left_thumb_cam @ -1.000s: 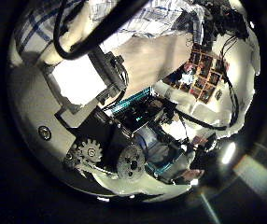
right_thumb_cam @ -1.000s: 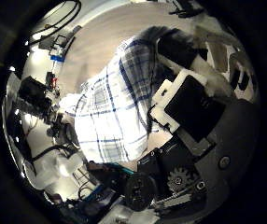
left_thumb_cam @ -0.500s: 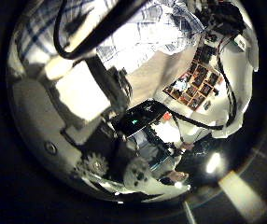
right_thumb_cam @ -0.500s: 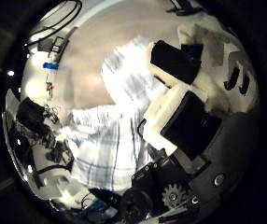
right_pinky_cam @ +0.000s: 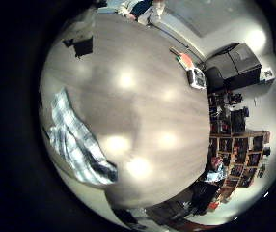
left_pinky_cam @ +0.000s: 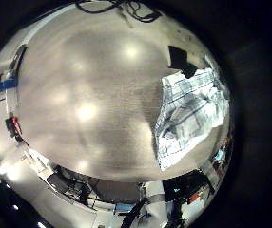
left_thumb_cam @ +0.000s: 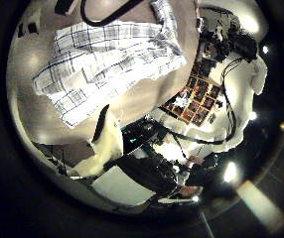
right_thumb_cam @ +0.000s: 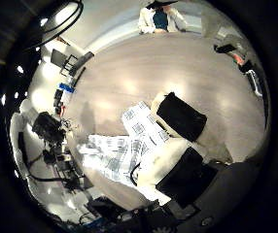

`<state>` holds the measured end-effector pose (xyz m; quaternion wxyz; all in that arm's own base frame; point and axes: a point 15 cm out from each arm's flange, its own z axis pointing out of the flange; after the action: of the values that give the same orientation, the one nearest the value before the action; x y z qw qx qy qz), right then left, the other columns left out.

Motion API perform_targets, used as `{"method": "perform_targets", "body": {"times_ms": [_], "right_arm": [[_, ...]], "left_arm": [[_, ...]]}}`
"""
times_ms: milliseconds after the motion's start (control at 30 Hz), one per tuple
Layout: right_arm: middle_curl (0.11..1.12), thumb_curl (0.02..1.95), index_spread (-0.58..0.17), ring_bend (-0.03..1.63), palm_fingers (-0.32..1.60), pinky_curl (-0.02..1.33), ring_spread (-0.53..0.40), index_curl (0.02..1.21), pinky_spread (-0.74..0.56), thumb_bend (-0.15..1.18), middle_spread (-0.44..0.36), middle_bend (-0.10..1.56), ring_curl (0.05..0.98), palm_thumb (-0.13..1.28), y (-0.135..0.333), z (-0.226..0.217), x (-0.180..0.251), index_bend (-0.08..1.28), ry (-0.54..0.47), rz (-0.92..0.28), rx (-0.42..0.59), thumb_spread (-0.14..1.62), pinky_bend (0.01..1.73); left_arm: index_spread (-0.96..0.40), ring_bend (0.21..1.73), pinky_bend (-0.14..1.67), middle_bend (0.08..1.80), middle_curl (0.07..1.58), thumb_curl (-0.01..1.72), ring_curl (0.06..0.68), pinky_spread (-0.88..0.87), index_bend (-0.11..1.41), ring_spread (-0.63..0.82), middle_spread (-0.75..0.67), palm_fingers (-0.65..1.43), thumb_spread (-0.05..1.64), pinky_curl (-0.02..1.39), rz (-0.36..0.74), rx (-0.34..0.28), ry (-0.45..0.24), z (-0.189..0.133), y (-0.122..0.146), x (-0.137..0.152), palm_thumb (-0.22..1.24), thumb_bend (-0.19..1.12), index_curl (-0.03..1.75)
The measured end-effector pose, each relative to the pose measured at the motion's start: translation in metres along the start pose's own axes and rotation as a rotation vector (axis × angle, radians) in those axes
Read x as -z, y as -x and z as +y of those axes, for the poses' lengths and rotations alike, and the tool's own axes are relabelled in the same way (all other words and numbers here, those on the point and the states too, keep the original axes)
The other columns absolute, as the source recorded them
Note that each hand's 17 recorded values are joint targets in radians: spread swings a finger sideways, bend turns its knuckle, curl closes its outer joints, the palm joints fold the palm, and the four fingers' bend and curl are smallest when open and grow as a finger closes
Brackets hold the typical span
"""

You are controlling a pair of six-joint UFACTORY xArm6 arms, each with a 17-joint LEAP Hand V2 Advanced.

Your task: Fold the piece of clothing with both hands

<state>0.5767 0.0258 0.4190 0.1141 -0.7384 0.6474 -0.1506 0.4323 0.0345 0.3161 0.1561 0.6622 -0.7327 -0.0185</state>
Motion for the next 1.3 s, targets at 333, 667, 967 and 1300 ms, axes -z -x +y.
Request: {"method": "perform_targets", "body": {"times_ms": [333,667,967,1300], "right_arm": [[0.62,0.36,-0.528,1.09,0.58,0.46,-0.32,0.52,-0.44,-0.02,-0.278,0.58,0.478,0.58,-0.024,0.043,0.023,0.2,0.098,0.005,0.04,1.31,1.13],[0.59,0.32,-0.506,1.02,0.48,0.4,-0.321,0.5,-0.34,-0.03,-0.342,0.56,0.443,0.46,-0.054,0.072,-0.02,0.19,0.243,-0.01,0.089,1.28,0.99],[0.54,0.29,-0.427,0.91,0.21,0.35,-0.2,0.44,-0.06,-0.04,-0.201,0.49,0.4,0.28,-0.088,0.112,-0.076,0.16,0.418,-0.035,0.07,1.15,0.94],[0.48,0.31,-0.37,0.86,0.16,0.3,-0.114,0.37,0.15,-0.03,-0.115,0.45,0.347,0.27,-0.07,0.149,-0.141,0.16,0.621,-0.113,0.146,1.02,0.9]], "left_arm": [[-0.03,0.72,0.23,0.19,0.46,0.36,0.31,0.37,0.17,0.25,0.24,0.1,1.18,0.63,-0.043,0.005,-0.083,0.029,-0.074,0.04,0.44,-0.02,0.69],[-0.02,0.67,0.2,0.18,0.41,0.35,0.28,0.39,0.19,0.27,0.22,0.16,1.18,0.55,-0.083,-0.077,0.004,0.061,-0.114,0.001,0.44,-0.02,0.58],[-0.02,0.64,0.2,0.18,0.38,0.35,0.264,0.39,0.18,0.29,0.21,0.16,1.18,0.51,-0.116,-0.108,0.023,0.046,-0.109,-0.05,0.44,-0.02,0.52],[-0.01,0.62,0.22,0.18,0.36,0.34,0.252,0.4,0.18,0.31,0.21,0.16,1.19,0.47,-0.128,-0.083,0.014,0.032,-0.073,-0.104,0.42,-0.02,0.47]]}}
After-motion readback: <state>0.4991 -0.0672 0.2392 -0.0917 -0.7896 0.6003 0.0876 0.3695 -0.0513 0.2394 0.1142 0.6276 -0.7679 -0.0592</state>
